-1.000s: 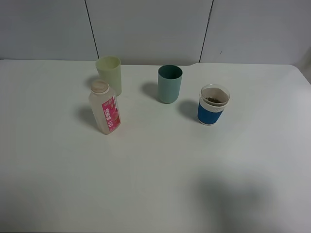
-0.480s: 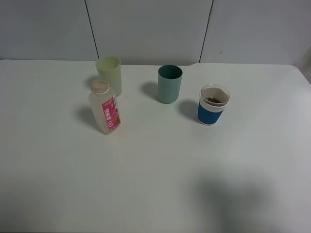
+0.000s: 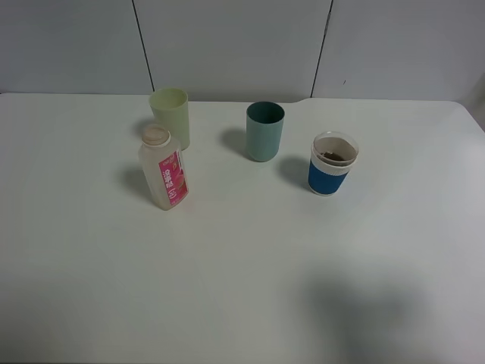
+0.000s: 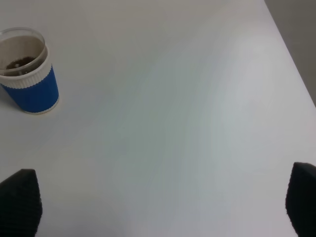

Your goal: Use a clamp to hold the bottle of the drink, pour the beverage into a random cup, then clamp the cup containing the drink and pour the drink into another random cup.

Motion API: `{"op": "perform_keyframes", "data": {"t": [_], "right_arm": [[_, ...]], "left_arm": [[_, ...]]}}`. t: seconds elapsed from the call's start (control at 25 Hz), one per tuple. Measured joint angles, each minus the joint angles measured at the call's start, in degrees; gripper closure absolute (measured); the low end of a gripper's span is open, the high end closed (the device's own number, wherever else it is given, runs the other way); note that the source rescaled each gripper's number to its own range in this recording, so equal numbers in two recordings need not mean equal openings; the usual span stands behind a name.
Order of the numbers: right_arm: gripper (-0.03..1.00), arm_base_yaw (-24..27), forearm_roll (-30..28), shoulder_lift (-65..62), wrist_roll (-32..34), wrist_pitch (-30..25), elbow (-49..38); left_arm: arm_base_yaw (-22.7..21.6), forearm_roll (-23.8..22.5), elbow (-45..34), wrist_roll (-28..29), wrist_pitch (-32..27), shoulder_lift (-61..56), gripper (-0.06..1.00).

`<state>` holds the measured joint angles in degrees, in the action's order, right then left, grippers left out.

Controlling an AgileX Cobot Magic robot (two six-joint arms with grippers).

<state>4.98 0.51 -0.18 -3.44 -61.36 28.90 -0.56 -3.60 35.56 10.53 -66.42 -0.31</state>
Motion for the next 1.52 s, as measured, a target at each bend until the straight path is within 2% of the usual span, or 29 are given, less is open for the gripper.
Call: {"op": "perform_keyframes", "data": {"t": [0.32,0.6,1.2,1.52], "right_arm": [[-0.03,0.00,0.00,0.00,0.00,0.00,0.00],[-0.03,0.00,0.00,0.00,0.00,0.00,0.00],[-0.03,0.00,0.00,0.00,0.00,0.00,0.00],[-0.03,0.00,0.00,0.00,0.00,0.00,0.00]], "left_arm": [[0.00,-0.21,-4.23,0.25,0.06,0.00,-0.06],[0.00,-2.76,-6.51,-0.62,4.98,0.00,-0.06],[0.14,-2.33,-6.52,-2.40,5.68,0.00,-0.06],[7.40,-2.27,-6.52,-2.40,5.68,0.00,-0.06]]}}
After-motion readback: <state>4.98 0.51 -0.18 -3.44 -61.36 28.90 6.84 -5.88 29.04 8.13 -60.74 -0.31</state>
